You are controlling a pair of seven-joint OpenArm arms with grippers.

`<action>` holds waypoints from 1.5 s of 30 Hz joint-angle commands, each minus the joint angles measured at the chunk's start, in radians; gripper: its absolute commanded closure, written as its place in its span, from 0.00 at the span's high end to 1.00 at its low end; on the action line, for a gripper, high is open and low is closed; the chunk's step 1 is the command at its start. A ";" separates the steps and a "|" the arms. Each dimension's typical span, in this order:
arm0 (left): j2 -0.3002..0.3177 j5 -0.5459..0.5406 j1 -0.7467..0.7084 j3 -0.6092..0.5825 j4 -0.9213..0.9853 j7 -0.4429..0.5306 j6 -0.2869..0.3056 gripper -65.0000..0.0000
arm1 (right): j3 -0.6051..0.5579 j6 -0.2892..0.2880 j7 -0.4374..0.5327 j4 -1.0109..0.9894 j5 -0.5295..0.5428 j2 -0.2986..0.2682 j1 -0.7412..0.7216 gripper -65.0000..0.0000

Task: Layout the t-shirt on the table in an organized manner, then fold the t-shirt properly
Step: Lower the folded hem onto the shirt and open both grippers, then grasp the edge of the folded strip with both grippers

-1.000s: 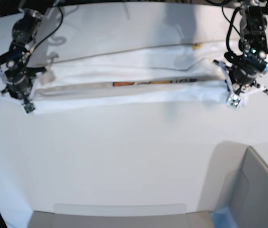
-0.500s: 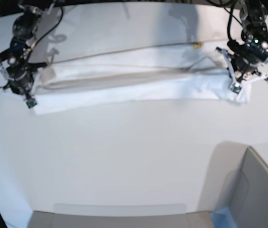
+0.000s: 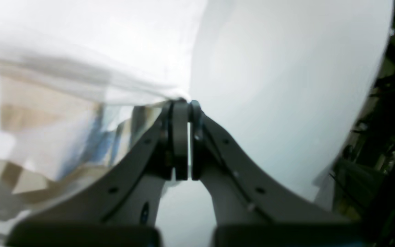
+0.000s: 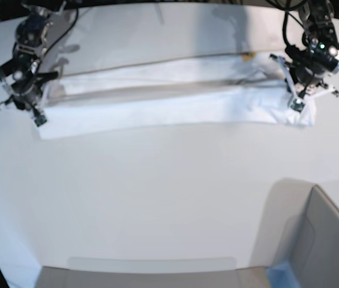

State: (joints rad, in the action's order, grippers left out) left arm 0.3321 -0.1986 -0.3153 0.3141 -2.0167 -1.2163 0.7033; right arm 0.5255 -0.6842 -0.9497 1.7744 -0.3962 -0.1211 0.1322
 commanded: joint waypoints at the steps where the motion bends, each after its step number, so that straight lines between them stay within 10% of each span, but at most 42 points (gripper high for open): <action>1: 0.011 0.014 -0.006 0.003 -0.013 0.005 -0.005 0.03 | 0.005 -0.014 0.001 0.014 -0.017 -0.013 -0.015 0.00; 5: 0.009 0.015 -0.008 0.004 -0.011 0.003 -0.005 0.08 | 0.005 -0.014 0.001 0.017 -0.017 -0.012 -0.015 0.00; 13: 0.009 0.015 -0.014 0.012 -0.013 0.003 -0.005 0.48 | 0.005 -0.014 0.001 0.018 -0.025 -0.016 -0.015 0.00; 18: 0.009 0.015 -0.014 0.012 -0.013 0.003 -0.005 0.47 | 0.005 -0.014 0.001 0.018 -0.025 -0.019 -0.015 0.00; 27: 0.011 0.015 -0.009 0.093 -0.014 0.003 -0.005 0.47 | 0.008 -0.014 0.002 0.083 -0.019 -0.015 -0.015 0.34; 45: -0.072 0.009 0.086 0.322 -0.016 -0.035 -0.005 0.47 | 0.005 -0.014 0.002 0.230 0.124 0.039 -0.053 0.34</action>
State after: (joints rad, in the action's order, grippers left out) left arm 0.2459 -0.1730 -0.2428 0.6361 -2.0136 -1.2732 0.6971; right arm 0.5278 -0.6842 -0.9573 1.9865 -0.2680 -0.0746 0.0917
